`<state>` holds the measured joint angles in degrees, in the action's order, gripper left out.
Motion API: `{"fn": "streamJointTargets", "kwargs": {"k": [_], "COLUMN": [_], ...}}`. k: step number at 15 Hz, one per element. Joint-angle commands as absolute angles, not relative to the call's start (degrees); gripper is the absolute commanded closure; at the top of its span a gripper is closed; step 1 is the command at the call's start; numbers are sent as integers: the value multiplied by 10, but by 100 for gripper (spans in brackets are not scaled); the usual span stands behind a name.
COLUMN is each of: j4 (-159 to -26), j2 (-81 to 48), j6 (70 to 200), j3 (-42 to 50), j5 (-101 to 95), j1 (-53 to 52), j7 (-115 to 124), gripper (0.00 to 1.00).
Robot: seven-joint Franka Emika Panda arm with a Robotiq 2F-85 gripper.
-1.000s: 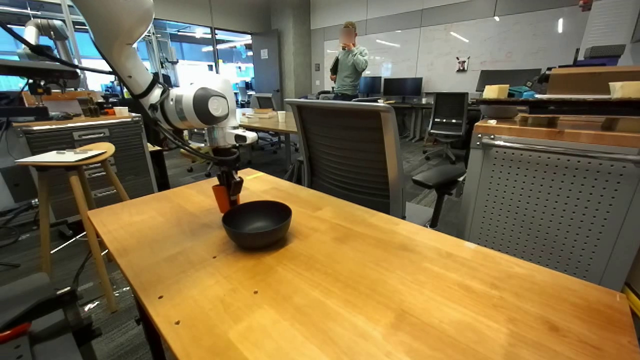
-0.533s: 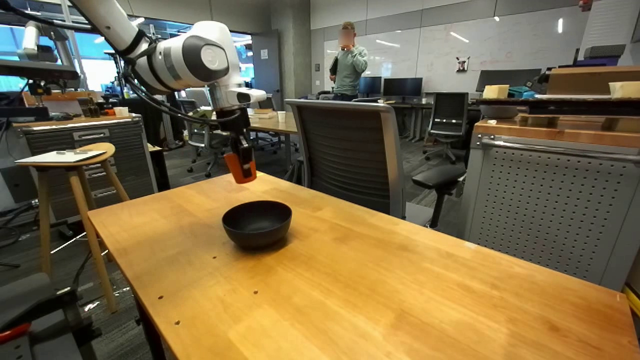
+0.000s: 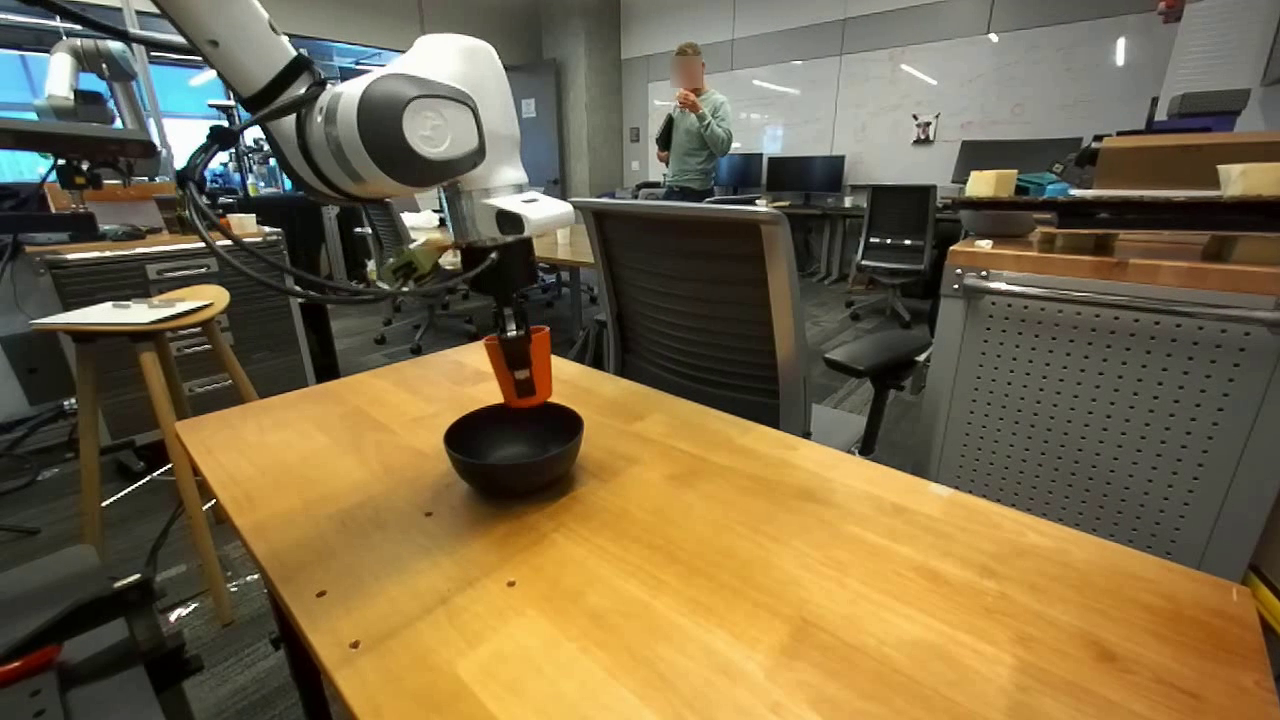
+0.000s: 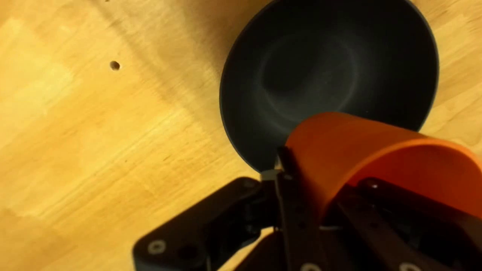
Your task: Place the orange cup in the black bowl
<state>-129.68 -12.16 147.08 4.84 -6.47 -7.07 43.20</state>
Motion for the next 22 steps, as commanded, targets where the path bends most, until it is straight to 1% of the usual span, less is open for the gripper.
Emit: {"fn": "streamJointTargets", "kwargs": {"k": [1, 6, 7, 8, 9, 10, 13, 15, 16, 18, 19, 22], "j4": [-1300, -1288, -1288, -1289, -1293, -1297, -1323, -1337, -1343, -1353, -1359, -1370], "j2": [-168, -233, -236, -236, -227, -217, -160, -111, -87, -34, -8, 69], "j6": [1523, 1550, 1548, 1549, 1542, 1540, 1535, 1520, 1512, 1481, 1465, 1397], "j3": [30, 9, -3, -4, -6, -10, 3, 8, 12, 14, 12, -13], "j5": [-4, 82, 103, 110, 115, 121, 82, 53, 32, -15, -38, -64], "j1": [-52, -43, -38, -41, -46, -49, -87, -104, -112, -115, -111, -89], "j7": [412, 368, 349, 341, 334, 329, 336, 341, 349, 364, 375, 362], "gripper": [99, 99, 96, 71, 69, 63, 38, 25, 16, 2, 0, 0]}}
